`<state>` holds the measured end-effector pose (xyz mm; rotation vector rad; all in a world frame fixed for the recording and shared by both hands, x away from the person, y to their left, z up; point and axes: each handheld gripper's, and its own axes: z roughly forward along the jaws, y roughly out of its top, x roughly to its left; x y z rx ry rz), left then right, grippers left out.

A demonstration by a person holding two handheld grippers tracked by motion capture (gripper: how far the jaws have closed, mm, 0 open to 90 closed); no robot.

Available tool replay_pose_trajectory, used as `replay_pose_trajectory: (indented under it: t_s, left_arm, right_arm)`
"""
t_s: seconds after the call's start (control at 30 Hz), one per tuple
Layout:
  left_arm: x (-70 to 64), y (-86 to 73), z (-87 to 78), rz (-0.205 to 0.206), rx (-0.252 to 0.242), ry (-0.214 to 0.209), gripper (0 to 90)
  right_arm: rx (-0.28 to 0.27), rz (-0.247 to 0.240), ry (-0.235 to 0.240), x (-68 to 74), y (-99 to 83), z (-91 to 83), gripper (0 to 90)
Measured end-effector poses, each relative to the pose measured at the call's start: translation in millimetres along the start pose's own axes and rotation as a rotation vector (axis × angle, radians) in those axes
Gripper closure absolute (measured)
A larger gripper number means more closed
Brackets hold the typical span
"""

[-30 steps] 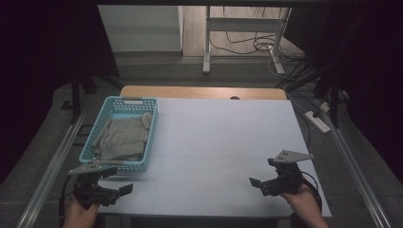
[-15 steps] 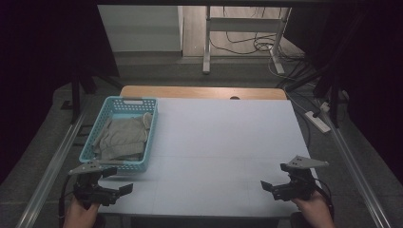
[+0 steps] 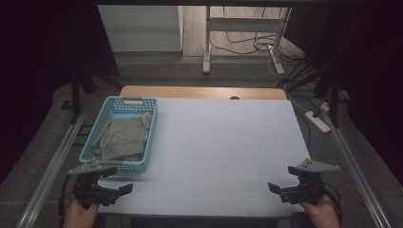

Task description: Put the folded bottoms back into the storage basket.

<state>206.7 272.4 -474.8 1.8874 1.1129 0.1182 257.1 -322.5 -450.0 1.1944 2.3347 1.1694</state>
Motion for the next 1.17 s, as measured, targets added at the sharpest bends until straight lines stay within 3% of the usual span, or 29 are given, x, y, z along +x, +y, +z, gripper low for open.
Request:
replay_pose_trajectory:
  t_s: [0.37, 0.77, 1.17]
  left_arm:
    - [0.2, -0.4, -1.3, -0.004, -0.010, 0.001, 0.0]
    - [3.9, -2.7, -5.9, -0.014, 0.003, 0.032, 0.0]
    - [5.4, -2.2, -5.3, -0.024, 0.001, 0.018, 0.0]
  right_arm:
    - [-0.009, 0.034, -0.022, -5.3, -8.6, -15.6, 0.0]
    - [0.008, 0.020, -0.053, -2.9, -13.0, -22.0, 0.0]
    - [0.014, 0.056, -0.060, -4.2, -17.4, -26.9, 0.0]
